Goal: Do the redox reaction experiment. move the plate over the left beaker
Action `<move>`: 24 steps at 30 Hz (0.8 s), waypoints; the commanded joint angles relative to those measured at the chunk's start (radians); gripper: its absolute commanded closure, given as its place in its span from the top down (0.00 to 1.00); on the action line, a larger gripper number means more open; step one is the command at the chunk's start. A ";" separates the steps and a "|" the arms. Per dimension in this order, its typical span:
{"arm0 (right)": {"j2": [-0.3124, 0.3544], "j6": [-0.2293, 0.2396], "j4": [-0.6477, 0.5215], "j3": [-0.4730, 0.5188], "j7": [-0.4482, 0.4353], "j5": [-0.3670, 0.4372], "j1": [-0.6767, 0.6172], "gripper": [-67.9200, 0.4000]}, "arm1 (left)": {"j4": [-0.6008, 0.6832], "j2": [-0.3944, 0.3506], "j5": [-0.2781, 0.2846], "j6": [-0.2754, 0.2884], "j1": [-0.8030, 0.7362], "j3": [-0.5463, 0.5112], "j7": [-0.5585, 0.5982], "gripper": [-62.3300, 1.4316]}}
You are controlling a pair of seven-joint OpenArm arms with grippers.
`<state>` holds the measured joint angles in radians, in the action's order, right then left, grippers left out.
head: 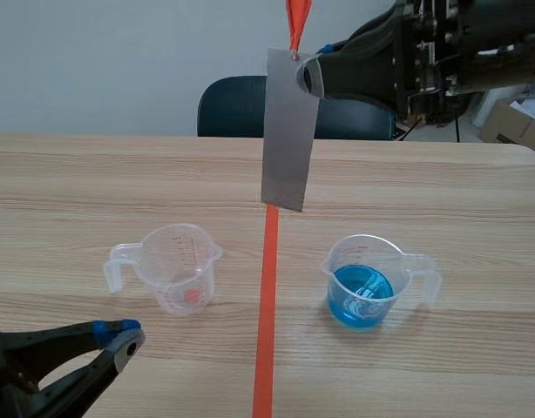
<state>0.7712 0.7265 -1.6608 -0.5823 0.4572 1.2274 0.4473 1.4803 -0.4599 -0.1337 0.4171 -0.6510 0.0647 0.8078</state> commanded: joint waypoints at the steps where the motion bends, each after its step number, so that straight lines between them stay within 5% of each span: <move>1: -0.019 0.002 -0.005 0.021 0.007 0.014 0.034 0.01 | -0.019 0.035 0.001 -0.014 -0.020 -0.006 0.050 0.07; 7: -0.129 0.000 -0.004 0.021 0.092 -0.008 0.044 0.01 | -0.182 0.152 -0.126 -0.083 -0.031 -0.038 0.213 0.07; 18: -0.313 0.000 -0.001 0.021 0.194 -0.109 0.066 0.01 | -0.473 0.259 -0.216 -0.225 -0.015 -0.078 0.565 0.07; 24: -0.409 0.000 0.000 0.020 0.256 -0.142 0.066 0.01 | -0.600 0.271 -0.253 -0.282 0.052 -0.078 0.651 0.07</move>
<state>0.3702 0.7223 -1.6596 -0.5770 0.7235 1.0794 0.4870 0.8631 -0.1932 -0.3973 0.1383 -0.6121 -0.0109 1.4395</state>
